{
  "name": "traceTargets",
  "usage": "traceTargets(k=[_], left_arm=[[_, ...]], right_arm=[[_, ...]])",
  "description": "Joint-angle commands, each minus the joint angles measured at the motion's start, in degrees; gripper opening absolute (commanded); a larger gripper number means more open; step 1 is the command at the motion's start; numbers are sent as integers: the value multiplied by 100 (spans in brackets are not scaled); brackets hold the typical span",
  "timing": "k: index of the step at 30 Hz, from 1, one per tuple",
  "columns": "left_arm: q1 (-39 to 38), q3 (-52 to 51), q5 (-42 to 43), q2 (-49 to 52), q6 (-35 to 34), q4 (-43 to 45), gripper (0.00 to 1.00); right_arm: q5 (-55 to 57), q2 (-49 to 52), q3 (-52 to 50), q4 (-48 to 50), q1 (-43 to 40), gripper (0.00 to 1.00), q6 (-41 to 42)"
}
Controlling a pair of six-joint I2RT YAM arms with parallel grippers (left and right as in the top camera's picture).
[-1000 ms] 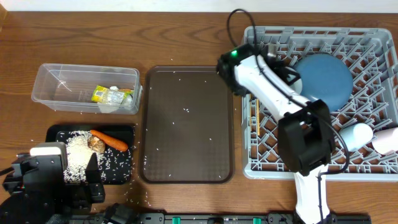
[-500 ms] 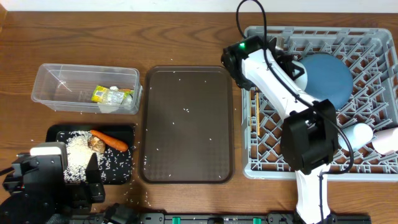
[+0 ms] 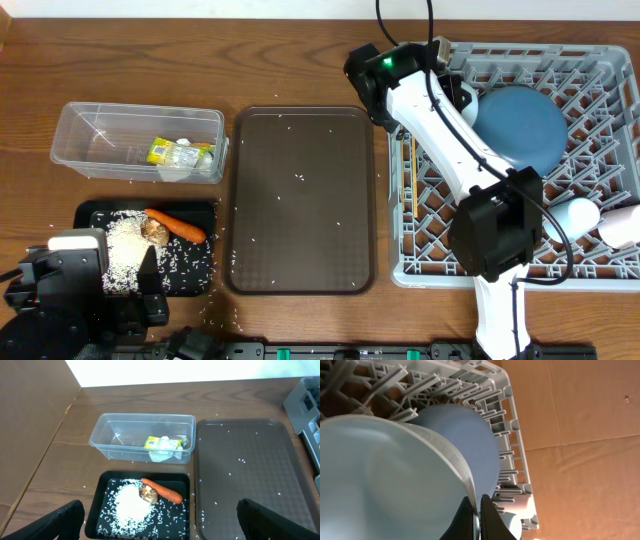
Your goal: Sort waste into correct bins and load items into the dishwasher rack
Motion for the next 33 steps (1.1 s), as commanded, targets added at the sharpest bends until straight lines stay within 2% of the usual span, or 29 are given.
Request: traceTargets(k=[1,19,24,26,28,30,31,33], left_arm=[[35,50,-52,9,-46,-7,98],[35,50,-50,9,-46,-7,98],[35,50,-52,9,-46,-7,98],[35,50,-50,9,-46,-7,98],[35,50,-50,11,-46,-7,98],[35,50,-50,11,-46,-7,98],[35,50,-52,11,-46,-7,98],[35,50,-50,9,-46,-7,98]], right_arm=[[352,101,87,-101,48,1,-70],[247,387,-57,-175,267,1,-195],[0,269,378,-190,385,1,-79],[-330,179,791,-201,448,16,-87],[-699,81,1257,-201,509,24,-103],[-1340,-50,1812,-166,586,43,-269],[-1766,-114,2076,-114,623,56,-435],[-2608,-214,2472,-4,680,96,-789]])
